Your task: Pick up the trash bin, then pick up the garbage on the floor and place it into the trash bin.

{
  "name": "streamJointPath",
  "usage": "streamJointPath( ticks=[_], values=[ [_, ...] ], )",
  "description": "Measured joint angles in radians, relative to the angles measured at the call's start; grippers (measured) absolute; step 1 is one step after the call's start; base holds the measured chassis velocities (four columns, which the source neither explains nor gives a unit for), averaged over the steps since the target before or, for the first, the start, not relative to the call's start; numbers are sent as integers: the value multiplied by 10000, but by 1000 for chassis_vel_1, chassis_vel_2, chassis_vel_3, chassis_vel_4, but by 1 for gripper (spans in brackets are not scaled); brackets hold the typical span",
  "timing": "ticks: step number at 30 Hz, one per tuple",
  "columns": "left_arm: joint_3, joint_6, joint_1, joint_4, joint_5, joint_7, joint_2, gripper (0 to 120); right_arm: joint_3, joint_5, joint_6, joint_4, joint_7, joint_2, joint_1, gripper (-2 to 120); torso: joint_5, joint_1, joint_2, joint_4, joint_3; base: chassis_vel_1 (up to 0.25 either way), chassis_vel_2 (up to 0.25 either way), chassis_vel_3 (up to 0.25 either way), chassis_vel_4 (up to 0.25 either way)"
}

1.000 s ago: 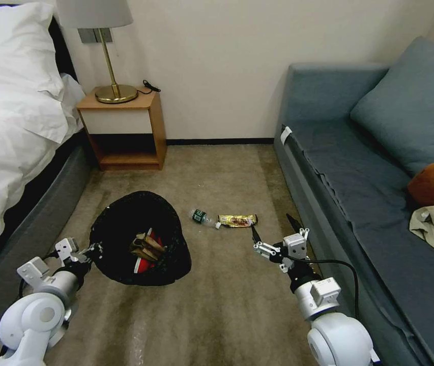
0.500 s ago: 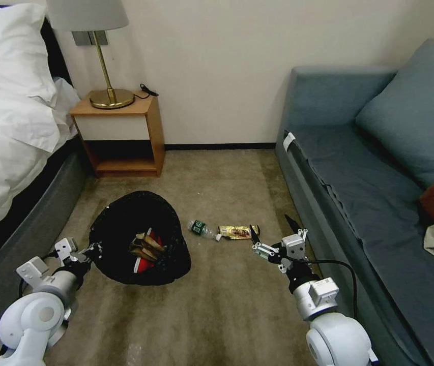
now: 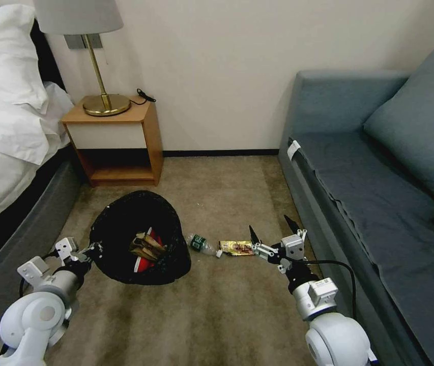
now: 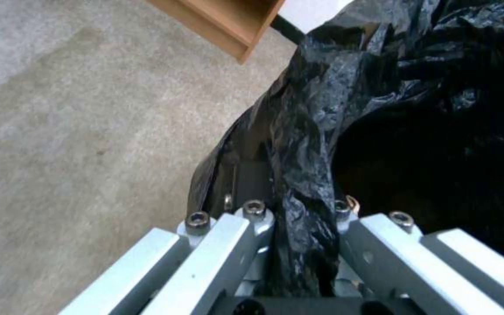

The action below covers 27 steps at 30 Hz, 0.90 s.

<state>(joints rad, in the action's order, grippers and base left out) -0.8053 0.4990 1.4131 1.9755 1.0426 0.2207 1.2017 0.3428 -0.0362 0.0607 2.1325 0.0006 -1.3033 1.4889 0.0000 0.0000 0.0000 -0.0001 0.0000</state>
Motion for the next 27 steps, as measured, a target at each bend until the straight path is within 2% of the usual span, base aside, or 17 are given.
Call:
streamJointPath(
  ticks=[15, 20, 23, 27],
  values=[
    [27, -13, -41, -64, -36, -9, 29, 3, -47, 2, -104, -185, 21, -9, -81, 100, 0, 0, 0, 1, 0, -128, 127, 128, -121],
    [52, -27, -83, -108, -36, -13, 17, 3, -112, 22, -733, -477, 28, 11, -141, 100, -1, 1, 0, 1, 0, -90, 80, 98, -82],
    [73, -27, -88, -119, -40, -13, 10, 3, -116, 19, -800, -541, 28, 45, -157, 100, 1, 1, -1, 0, 1, -57, 34, 46, -45],
    [141, -27, -117, -146, -102, -14, -30, 3, -124, -202, -886, -674, -5, 494, -237, 100, 1, 0, -1, 0, -1, 0, 0, 0, 0]
  ],
)
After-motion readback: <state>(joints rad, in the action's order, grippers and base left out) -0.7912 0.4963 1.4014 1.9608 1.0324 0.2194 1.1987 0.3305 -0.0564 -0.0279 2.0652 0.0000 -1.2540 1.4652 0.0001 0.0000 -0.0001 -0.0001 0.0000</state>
